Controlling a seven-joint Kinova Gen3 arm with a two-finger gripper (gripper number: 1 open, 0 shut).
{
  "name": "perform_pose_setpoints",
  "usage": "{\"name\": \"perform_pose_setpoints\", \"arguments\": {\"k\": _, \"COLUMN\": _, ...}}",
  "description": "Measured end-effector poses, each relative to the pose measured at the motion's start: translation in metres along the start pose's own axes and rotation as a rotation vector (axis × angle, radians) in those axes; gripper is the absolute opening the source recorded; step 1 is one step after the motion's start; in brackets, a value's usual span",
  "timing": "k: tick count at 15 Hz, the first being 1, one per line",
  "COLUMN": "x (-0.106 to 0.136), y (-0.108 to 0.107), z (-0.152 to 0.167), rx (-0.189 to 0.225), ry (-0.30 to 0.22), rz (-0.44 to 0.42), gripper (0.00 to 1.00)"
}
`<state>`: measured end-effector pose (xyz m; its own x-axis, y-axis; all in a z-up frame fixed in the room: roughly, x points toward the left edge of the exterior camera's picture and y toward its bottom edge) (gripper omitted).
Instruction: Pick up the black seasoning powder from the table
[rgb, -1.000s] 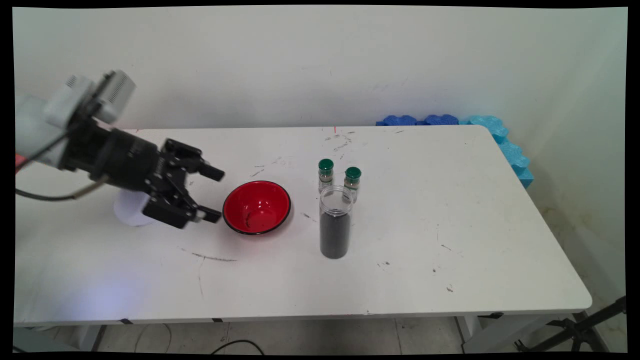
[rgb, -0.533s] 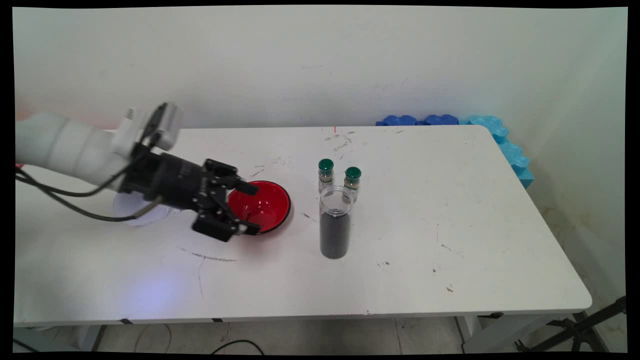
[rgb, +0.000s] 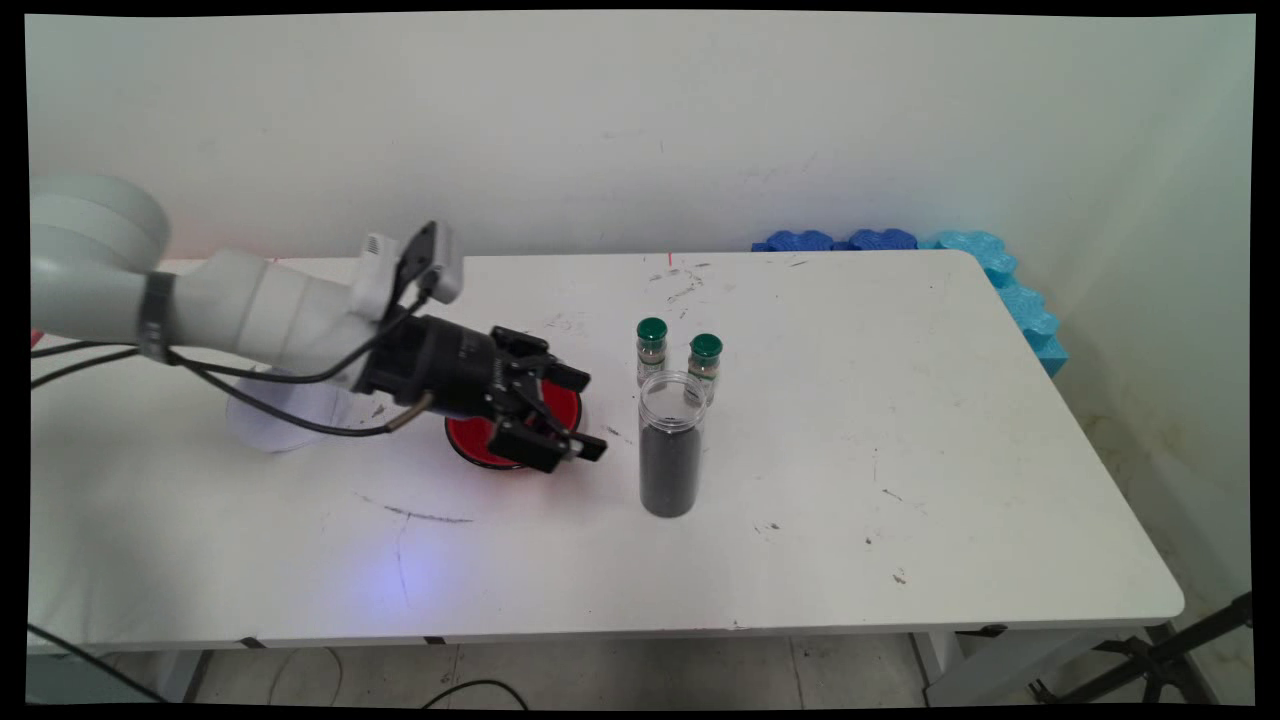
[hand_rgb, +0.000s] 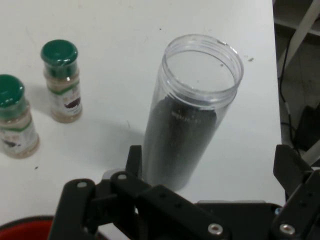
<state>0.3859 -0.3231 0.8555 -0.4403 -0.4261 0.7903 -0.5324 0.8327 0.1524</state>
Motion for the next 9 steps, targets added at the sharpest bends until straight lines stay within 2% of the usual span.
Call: {"name": "perform_pose_setpoints", "arguments": {"k": 9, "x": 0.004, "y": -0.007, "z": 0.044, "rx": -0.034, "ry": 0.010, "rz": 0.006, "gripper": 1.00}}
